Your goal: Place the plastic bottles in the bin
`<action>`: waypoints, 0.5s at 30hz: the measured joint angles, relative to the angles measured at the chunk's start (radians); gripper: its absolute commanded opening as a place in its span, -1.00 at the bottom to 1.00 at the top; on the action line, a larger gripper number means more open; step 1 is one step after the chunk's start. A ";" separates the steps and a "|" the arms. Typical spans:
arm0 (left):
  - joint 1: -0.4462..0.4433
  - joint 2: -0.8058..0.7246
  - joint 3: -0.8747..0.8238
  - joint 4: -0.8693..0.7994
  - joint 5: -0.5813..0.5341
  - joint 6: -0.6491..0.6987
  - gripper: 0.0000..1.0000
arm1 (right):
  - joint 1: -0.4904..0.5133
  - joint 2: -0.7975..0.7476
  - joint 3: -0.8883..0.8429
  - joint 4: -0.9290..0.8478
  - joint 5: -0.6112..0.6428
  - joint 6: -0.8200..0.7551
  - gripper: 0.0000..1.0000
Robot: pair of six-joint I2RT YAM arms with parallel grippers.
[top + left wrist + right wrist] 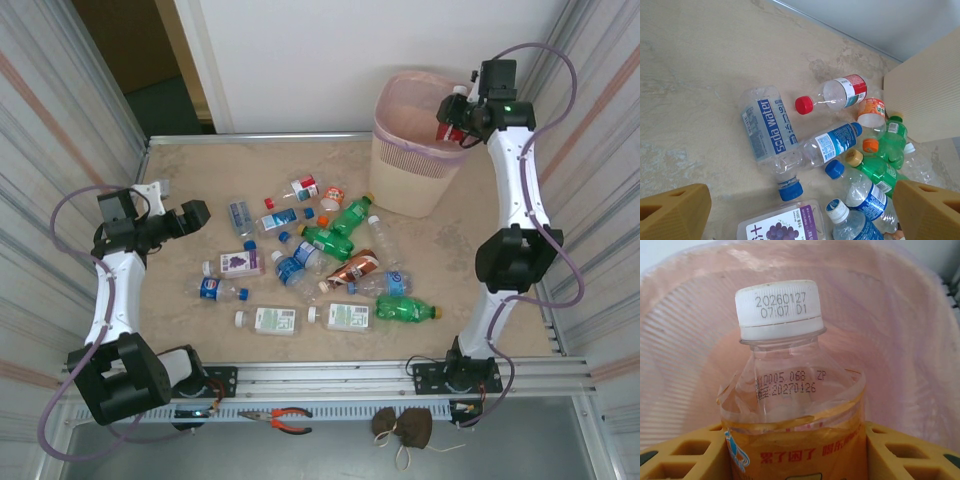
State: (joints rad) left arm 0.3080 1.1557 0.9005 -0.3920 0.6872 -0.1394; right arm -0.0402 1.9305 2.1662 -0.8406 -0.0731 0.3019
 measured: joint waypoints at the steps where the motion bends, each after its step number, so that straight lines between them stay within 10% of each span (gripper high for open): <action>1: 0.000 0.000 0.000 0.000 0.000 0.000 0.88 | -0.006 0.000 0.006 -0.008 0.010 -0.008 0.01; 15: 0.000 0.000 0.000 0.000 0.000 0.000 0.88 | -0.087 0.001 0.103 -0.090 0.097 -0.112 0.02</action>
State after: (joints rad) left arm 0.3080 1.1561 0.9001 -0.3920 0.6872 -0.1394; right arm -0.1268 1.9316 2.2696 -0.9310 0.0242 0.1898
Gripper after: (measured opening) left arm 0.938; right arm 0.537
